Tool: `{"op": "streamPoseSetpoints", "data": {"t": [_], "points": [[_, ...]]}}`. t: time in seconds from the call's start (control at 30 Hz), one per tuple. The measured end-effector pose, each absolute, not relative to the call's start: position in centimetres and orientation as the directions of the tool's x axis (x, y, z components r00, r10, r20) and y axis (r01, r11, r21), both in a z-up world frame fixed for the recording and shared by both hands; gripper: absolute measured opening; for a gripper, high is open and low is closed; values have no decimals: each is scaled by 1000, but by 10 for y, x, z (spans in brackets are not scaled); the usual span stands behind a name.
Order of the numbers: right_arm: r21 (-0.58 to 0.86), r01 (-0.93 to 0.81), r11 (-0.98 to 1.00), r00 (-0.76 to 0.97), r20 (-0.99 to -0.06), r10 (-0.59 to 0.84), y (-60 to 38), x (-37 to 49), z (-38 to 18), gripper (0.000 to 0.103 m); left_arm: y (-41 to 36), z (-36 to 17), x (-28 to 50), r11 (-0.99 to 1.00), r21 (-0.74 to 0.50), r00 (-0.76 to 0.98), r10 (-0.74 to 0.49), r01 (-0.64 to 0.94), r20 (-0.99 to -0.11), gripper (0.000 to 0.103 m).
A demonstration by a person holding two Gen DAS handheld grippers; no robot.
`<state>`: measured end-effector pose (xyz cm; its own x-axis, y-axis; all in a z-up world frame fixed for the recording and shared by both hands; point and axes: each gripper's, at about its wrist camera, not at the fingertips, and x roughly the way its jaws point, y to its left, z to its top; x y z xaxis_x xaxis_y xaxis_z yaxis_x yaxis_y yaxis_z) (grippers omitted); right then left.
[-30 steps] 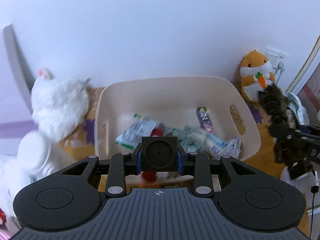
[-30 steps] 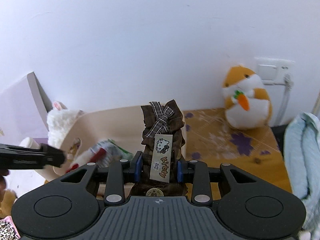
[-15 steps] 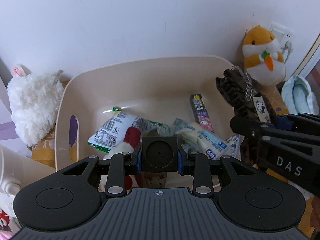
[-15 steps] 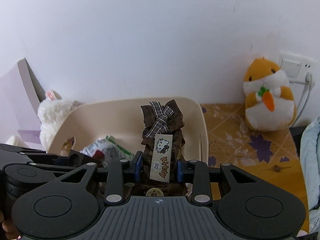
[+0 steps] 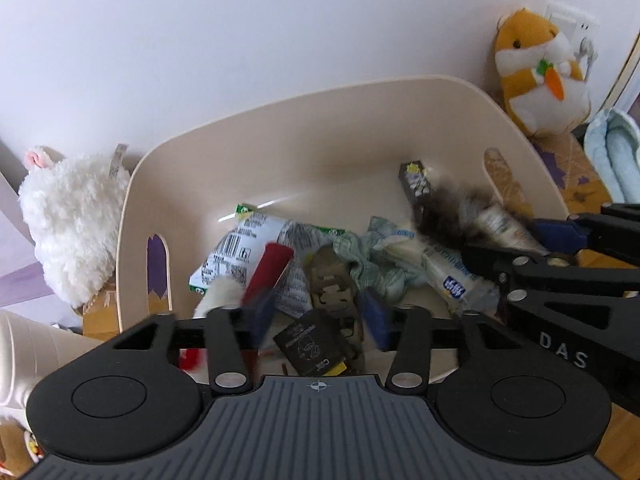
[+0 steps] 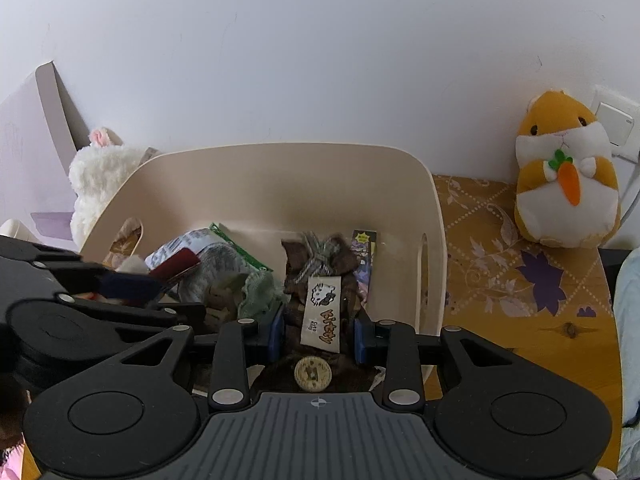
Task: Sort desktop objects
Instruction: 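Open both grippers to drop the black item and bow into the basket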
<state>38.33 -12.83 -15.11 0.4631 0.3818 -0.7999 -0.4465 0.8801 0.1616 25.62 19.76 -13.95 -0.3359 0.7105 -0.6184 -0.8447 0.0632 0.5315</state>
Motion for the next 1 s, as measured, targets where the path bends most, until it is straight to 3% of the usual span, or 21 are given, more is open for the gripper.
{"op": "streamPoseSetpoints", "data": {"t": [0.1, 0.2, 0.33, 0.43, 0.5, 0.77, 1.0], "points": [[152, -437, 886, 481, -793, 374, -132, 381, -150, 50, 191, -135, 255, 45, 555, -348, 737, -830, -580, 72], [149, -438, 887, 495, -783, 376, -135, 379, -146, 65, 184, -129, 250, 44, 548, -337, 747, -835, -573, 74], [132, -451, 882, 526, -760, 383, -140, 369, -134, 77, 168, -119, 246, 39, 538, -324, 761, -842, -562, 75], [130, -461, 878, 549, -736, 397, -145, 358, -122, 80, 153, -112, 243, 34, 526, -323, 755, -850, -570, 76], [135, -465, 875, 563, -718, 410, -152, 347, -113, 90, 139, -109, 240, 34, 526, -324, 753, -850, -573, 76], [121, -497, 859, 576, -695, 431, -174, 289, -102, 100, 90, -120, 210, 29, 464, -313, 700, -885, -642, 77], [77, -534, 842, 551, -724, 416, -181, 239, -115, 103, 51, -151, 194, 51, 444, -310, 645, -895, -698, 77]]}}
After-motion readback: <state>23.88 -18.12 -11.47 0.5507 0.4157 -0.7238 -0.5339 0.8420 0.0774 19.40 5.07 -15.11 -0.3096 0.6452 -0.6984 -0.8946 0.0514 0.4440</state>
